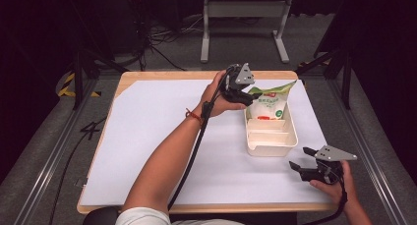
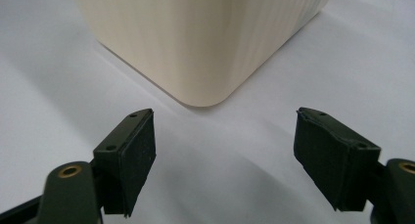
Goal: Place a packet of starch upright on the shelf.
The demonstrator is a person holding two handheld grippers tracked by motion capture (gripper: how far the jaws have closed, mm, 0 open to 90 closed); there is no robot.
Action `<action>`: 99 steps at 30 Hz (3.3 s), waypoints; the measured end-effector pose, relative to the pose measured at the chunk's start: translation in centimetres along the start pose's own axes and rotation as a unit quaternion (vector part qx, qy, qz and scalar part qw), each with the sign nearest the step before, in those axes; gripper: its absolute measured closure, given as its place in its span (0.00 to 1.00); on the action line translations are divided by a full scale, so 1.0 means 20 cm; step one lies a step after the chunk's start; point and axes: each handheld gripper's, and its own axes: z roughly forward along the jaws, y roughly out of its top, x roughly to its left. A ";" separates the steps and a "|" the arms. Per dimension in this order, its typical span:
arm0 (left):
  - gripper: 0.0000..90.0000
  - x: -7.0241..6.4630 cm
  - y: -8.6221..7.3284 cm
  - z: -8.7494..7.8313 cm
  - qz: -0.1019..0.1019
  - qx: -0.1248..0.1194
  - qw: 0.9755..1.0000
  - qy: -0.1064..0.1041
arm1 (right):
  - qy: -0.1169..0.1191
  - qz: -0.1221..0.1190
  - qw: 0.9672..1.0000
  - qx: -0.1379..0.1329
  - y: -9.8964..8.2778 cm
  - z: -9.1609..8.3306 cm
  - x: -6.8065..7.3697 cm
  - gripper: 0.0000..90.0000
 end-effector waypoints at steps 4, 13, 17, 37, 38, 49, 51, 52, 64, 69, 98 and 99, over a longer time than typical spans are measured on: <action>0.32 0.00 -0.01 -0.03 0.001 0.006 1.000 0.005 | -0.001 -0.001 1.000 0.000 0.00 0.00 0.00 0.26; 0.19 -0.01 -0.06 -0.09 -0.010 0.014 1.000 0.014 | -0.001 -0.001 1.000 0.001 0.00 0.00 0.00 0.26; 0.16 0.00 -0.10 -0.12 -0.012 0.023 1.000 0.016 | -0.001 -0.002 1.000 0.002 0.00 0.00 0.00 0.26; 0.10 -0.06 -0.27 -0.29 0.015 0.073 0.997 0.022 | -0.001 -0.002 1.000 0.001 0.01 0.00 0.01 0.26; 0.10 -0.06 -0.27 -0.29 0.015 0.073 0.997 0.022 | -0.001 -0.002 1.000 0.001 0.01 0.00 0.01 0.26; 0.10 -0.11 -0.40 -0.40 0.015 0.089 0.996 0.029 | -0.003 -0.003 1.000 0.003 0.01 0.00 0.01 0.25; 0.10 -0.12 -0.42 -0.43 0.010 0.087 0.996 0.028 | -0.003 -0.005 1.000 0.003 0.01 0.00 0.01 0.25; 0.10 -0.12 -0.42 -0.43 0.010 0.087 0.996 0.028 | -0.002 -0.005 1.000 0.003 0.01 0.00 0.01 0.25; 0.10 -0.16 -0.59 -0.58 -0.008 0.102 0.994 0.034 | 0.000 -0.012 1.000 0.004 0.01 0.01 0.01 0.23; 0.09 -0.19 -0.66 -0.64 -0.006 0.115 0.993 0.035 | 0.001 -0.015 1.000 0.002 0.01 0.01 0.02 0.21; 0.09 -0.33 -1.12 -1.04 -0.075 0.143 0.984 0.079 | -0.019 -0.043 0.999 -0.025 0.05 -0.02 0.07 0.12; 0.09 -0.34 -1.14 -1.06 -0.078 0.145 0.983 0.084 | -0.019 -0.044 0.999 -0.026 0.05 -0.02 0.07 0.12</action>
